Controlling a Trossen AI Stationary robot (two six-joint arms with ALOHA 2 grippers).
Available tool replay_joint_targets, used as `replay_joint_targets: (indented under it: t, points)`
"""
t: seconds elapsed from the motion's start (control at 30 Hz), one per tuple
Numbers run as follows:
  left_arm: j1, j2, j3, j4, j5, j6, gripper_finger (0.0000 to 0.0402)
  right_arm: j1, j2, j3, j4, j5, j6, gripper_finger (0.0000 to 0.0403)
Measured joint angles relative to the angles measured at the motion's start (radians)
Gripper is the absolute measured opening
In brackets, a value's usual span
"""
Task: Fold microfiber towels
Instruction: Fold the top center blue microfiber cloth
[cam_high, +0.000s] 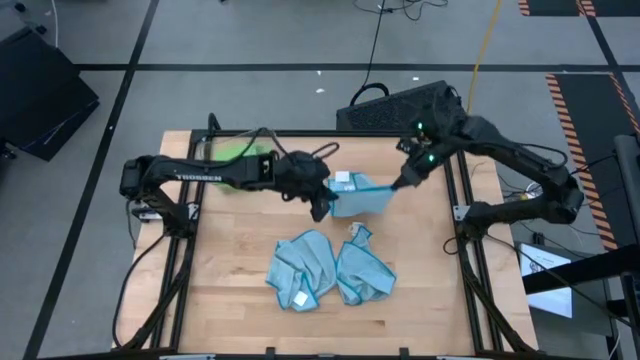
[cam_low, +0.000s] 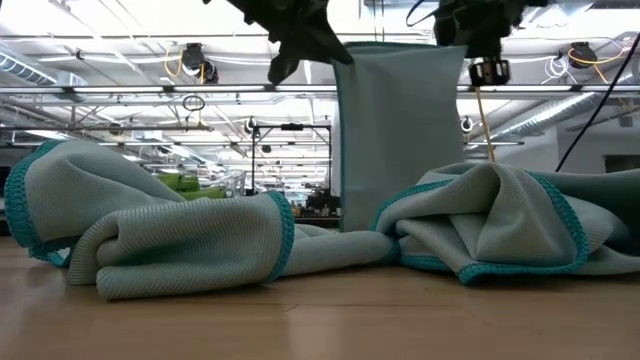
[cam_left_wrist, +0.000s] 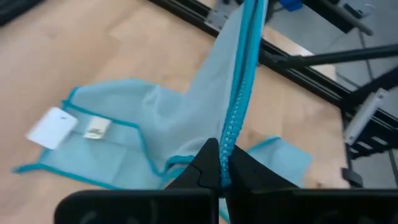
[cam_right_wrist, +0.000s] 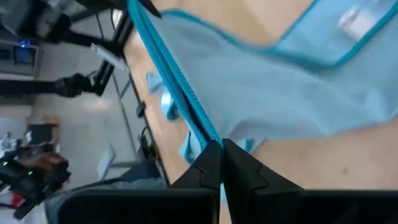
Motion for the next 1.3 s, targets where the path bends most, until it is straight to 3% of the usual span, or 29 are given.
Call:
replay_joint_targets:
  t: [0.3, 0.5, 0.83, 1.0, 1.3]
  points:
    - [-0.006, -0.006, -0.002, 0.013, -0.040, 0.031, 0.0006, 0.043, -0.121, -0.151, 0.270, 0.022, 0.227, 0.0000]
    - [0.101, -0.031, 0.042, 0.022, -0.042, 0.114, 0.0007, -0.014, -0.132, -0.151, 0.437, 0.020, 0.303, 0.0000]
    - [0.300, -0.052, 0.110, 0.182, -0.018, 0.218, 0.0005, -0.173, -0.077, -0.149, 0.655, -0.003, 0.305, 0.0000]
    - [0.356, -0.046, 0.114, 0.211, 0.007, 0.229, 0.0006, -0.246, 0.005, -0.071, 0.731, -0.034, 0.305, 0.0000]
    - [0.444, -0.044, 0.114, 0.354, 0.006, 0.264, 0.0004, -0.337, 0.223, 0.208, 0.714, -0.080, 0.222, 0.0000]
